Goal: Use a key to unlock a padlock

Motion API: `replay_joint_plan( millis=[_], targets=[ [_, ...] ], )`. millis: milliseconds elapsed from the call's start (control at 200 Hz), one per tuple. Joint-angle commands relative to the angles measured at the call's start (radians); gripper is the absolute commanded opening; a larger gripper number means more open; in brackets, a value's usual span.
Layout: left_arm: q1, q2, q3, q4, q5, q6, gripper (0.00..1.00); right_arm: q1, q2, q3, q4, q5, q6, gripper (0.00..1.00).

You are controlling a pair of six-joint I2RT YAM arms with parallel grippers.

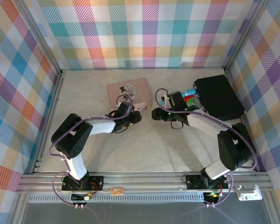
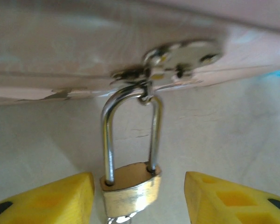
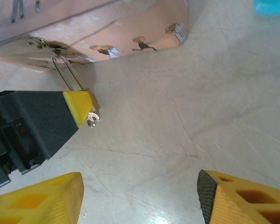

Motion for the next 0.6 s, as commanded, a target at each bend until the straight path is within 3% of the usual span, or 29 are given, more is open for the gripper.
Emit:
replay_joint_plan(
  millis=[0, 400, 600],
  targets=[
    [-0.026, 0.036, 0.051, -0.144, -0.089, 0.066, 0.52, -0.014, -0.043, -0.023, 0.041, -0.014, 0.022, 0.66],
    [-0.030, 0.116, 0.098, -0.142, -0.145, 0.083, 0.36, -0.024, -0.038, -0.046, 0.083, -0.040, 0.051, 0.66],
    [-0.030, 0.108, 0.091, -0.099, -0.131, 0.088, 0.22, -0.026, -0.043, -0.057, 0.089, -0.044, 0.062, 0.66]
  ],
)
